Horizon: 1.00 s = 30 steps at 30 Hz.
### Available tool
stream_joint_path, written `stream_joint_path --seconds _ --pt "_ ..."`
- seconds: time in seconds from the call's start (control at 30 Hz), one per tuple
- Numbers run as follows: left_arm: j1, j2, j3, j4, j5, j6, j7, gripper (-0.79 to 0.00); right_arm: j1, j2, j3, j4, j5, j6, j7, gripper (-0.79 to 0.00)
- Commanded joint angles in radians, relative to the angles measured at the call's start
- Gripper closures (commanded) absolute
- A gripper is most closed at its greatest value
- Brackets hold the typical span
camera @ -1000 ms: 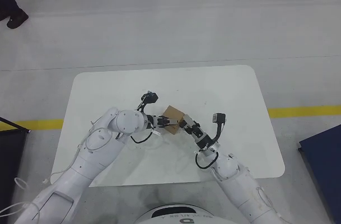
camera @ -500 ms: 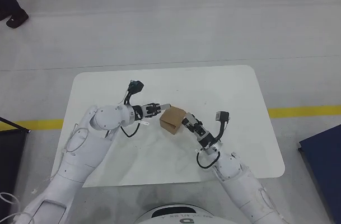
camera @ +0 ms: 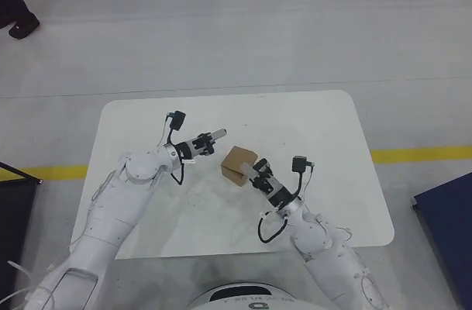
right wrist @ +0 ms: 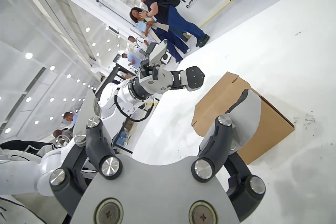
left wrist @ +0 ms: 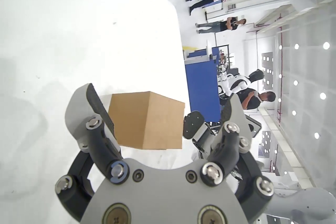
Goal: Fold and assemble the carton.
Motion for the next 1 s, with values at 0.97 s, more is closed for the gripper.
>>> stream_joint_path --seconds 0.97 --pt "-0.035 -0.039 0.078 0.061 -0.072 -0.064 -0.013 -0.785 0.086 -0.018 -0.1 0.038 -0.151 0.133 -0.006 -0.573"
